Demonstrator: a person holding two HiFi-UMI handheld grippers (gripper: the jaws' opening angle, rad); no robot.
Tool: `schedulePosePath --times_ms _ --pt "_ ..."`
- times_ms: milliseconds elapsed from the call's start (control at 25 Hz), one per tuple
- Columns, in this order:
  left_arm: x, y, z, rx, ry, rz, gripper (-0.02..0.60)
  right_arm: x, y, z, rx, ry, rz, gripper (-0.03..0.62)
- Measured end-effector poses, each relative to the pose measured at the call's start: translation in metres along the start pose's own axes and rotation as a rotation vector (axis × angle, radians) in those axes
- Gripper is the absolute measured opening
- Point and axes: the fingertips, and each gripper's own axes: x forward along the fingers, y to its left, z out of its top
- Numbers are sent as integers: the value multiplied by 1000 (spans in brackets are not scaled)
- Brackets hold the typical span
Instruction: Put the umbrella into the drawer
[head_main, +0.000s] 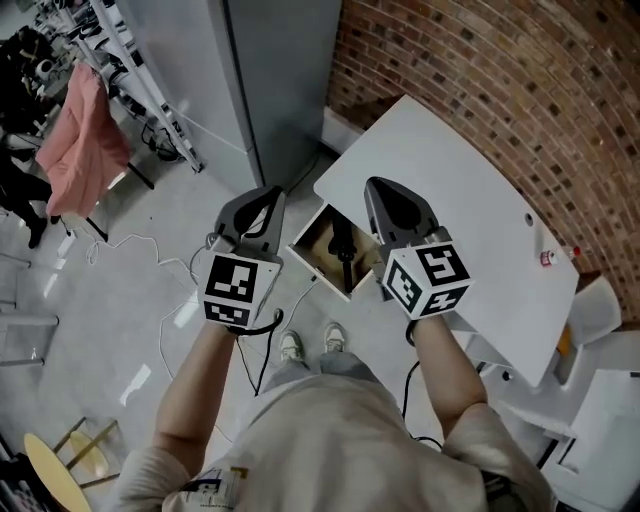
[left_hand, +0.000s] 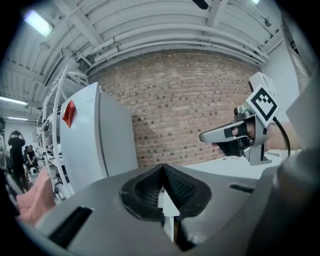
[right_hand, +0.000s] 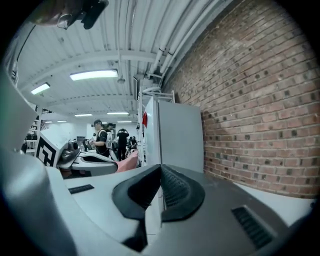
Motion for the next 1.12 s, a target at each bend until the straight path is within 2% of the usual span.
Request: schedulePosePath --times_ms 120,240,400,560,800,960,1120 --pt "-22 -2 29 18 -60 15 7 -21 10 36 -26 -76 7 8" --pt "-43 -6 51 4 -107 -1 8 -41 20 66 -67 -137 19 8" --pt "-68 -13 75 -14 -166 -22 8 -69 23 89 -86 -179 20 8" --pt "-95 -14 88 -79 -203 -38 7 -94 25 98 -76 -200 11 8" --pt "-114 -13 93 -78 -217 -2 8 -115 36 108 -88 -226 18 8" --pt "-117 -21 93 -123 -205 -12 7 -126 45 106 -97 -225 26 8" --pt "-119 -34 96 -67 -226 -3 7 -135 55 91 -98 -189 38 8"
